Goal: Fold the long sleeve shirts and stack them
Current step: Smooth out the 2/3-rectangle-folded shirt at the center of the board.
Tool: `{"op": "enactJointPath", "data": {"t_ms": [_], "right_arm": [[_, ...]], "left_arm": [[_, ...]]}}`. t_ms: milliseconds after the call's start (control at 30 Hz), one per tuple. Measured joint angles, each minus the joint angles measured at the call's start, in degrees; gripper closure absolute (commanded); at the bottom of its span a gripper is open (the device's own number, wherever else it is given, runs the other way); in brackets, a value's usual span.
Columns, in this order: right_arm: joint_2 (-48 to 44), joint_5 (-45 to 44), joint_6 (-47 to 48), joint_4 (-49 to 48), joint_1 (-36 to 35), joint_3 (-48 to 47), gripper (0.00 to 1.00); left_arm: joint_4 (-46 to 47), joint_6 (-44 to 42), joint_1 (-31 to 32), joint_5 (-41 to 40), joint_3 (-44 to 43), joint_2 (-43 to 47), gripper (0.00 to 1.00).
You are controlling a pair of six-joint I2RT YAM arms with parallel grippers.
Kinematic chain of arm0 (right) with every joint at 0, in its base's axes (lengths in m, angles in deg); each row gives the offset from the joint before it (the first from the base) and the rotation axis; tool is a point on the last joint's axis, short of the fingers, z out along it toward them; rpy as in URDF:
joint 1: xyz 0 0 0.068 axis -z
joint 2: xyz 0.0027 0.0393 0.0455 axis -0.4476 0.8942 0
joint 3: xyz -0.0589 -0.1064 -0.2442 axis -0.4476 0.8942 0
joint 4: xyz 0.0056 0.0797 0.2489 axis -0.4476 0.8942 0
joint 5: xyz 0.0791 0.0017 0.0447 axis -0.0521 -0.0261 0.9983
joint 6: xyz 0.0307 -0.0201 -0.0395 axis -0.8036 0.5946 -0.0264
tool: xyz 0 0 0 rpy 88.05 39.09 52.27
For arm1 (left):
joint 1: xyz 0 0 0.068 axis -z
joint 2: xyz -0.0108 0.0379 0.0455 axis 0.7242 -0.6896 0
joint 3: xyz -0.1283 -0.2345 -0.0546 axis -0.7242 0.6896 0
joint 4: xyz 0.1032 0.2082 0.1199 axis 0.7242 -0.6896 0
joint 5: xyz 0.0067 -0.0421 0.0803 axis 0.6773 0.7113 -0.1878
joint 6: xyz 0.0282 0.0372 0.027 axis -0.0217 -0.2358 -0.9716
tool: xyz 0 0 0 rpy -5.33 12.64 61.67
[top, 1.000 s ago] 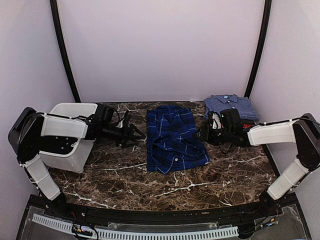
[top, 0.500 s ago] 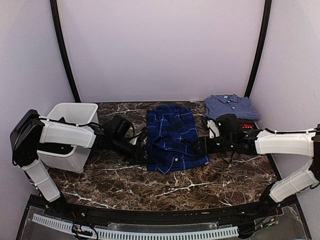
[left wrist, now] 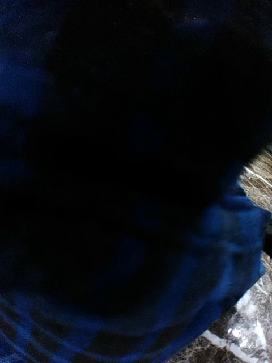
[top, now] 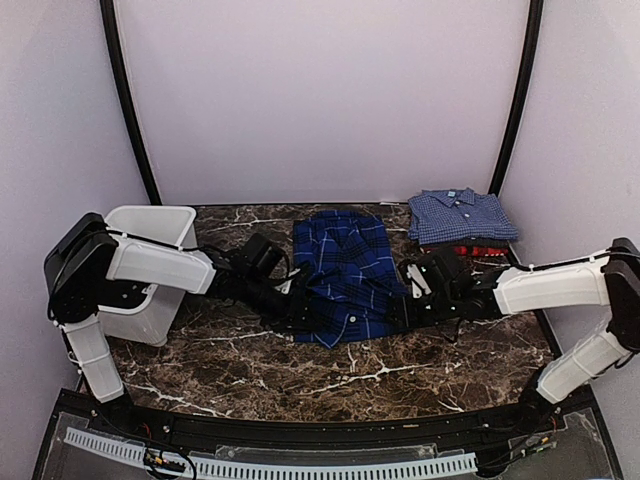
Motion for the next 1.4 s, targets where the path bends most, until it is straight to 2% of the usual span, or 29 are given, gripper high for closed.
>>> {"op": "enactJointPath", "data": {"t_ms": [367,500,700,800,900,1000,1167,1300,1400], "right_arm": [[4.92,-1.7,-2.47,-2.86,0.0,-0.83,0.51],[6.05,-2.99,-2.64,-3.8,0.0,-2.05,0.6],[9.16,-4.55,-2.29,-4.76,0.68,-6.49,0.82],[10.97,-4.92,-1.36,-5.09,1.79,-10.08,0.87],[12.61,-5.29,-0.48,-5.81,3.74,-13.55,0.87],[14.71,-5.18,0.55,-7.04,6.38,-16.79,0.81],[20.57,-3.93,3.04,-6.99,9.94,-23.17,0.57],[22.88,-3.13,4.68,-5.31,11.1,-27.32,0.43],[22.56,-3.15,5.53,-4.37,11.1,-29.05,0.37]], "left_arm": [[1.9,3.74,0.0,-2.36,-2.93,-1.42,0.83],[4.55,6.14,-0.35,-2.71,-2.97,-1.44,0.89],[11.87,11.72,-2.84,-2.27,-3.37,-2.23,0.92],[14.86,14.01,-4.52,-2.19,-5.25,-4.11,0.92],[17.31,15.65,-5.9,-2.32,-7.63,-6.23,0.92],[19.8,17.16,-7.04,-2.56,-9.6,-8.33,0.92],[22.1,18.47,-8.13,-3.41,-12.35,-11.76,0.91],[22.88,18.49,-8.76,-5.01,-14.14,-14.08,0.91],[23.04,18.25,-9.05,-5.9,-14.86,-14.82,0.91]]}}
